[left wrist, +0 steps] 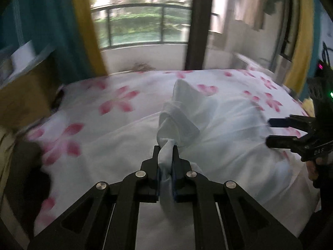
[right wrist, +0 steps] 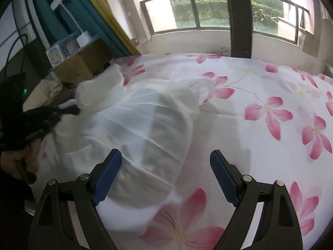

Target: Fold large clothes

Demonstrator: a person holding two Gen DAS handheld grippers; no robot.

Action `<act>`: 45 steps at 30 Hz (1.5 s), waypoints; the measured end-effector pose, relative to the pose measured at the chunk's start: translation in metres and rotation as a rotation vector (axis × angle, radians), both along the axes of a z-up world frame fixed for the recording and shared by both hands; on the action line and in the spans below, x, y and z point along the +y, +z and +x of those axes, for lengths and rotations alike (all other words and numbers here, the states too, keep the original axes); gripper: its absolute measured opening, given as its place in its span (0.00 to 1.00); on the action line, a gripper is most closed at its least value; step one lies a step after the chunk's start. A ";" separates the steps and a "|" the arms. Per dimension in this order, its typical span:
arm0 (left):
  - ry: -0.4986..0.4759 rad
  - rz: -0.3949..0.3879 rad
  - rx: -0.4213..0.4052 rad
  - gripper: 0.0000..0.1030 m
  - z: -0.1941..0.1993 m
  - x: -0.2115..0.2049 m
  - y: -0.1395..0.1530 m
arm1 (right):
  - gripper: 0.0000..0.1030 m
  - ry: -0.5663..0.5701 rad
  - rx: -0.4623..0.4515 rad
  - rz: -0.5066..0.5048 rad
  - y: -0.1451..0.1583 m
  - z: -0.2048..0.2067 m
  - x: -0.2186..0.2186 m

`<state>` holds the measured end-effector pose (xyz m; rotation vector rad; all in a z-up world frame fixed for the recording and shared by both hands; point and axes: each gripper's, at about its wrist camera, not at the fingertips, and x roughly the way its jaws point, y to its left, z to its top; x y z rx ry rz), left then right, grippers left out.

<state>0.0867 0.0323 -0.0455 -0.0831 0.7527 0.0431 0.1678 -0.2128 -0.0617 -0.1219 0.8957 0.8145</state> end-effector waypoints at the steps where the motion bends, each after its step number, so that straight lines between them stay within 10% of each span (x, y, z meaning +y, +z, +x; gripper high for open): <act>1: 0.035 -0.012 0.003 0.09 -0.006 0.011 -0.002 | 0.85 0.015 -0.006 -0.011 0.000 -0.001 0.007; 10: 0.211 -0.196 0.065 0.18 -0.024 0.068 -0.029 | 0.85 0.118 -0.095 -0.138 -0.009 -0.015 0.050; 13: 0.230 -0.165 0.009 0.39 -0.026 0.069 -0.013 | 0.85 0.116 -0.088 -0.131 -0.007 -0.013 0.048; 19: 0.162 -0.087 -0.068 0.42 -0.022 0.051 0.015 | 0.85 0.081 -0.110 -0.060 0.020 -0.018 0.033; 25: 0.112 -0.033 0.156 0.42 0.003 0.039 -0.032 | 0.85 0.031 -0.169 -0.062 0.036 -0.016 0.019; 29: 0.127 -0.040 0.149 0.42 -0.004 0.045 -0.047 | 0.85 0.006 -0.134 -0.085 0.024 -0.010 0.014; 30: 0.123 -0.043 0.143 0.42 -0.006 0.046 -0.047 | 0.85 0.005 -0.128 -0.090 0.020 -0.009 0.014; 32: 0.101 -0.058 0.121 0.05 -0.011 0.047 -0.045 | 0.85 0.003 -0.123 -0.104 0.014 -0.008 0.014; 38: 0.136 -0.081 0.030 0.03 -0.040 0.053 -0.018 | 0.85 0.000 -0.138 -0.113 0.006 -0.008 0.021; 45: 0.184 -0.097 0.119 0.03 -0.050 0.059 -0.043 | 0.85 0.040 -0.135 -0.125 -0.012 -0.008 0.039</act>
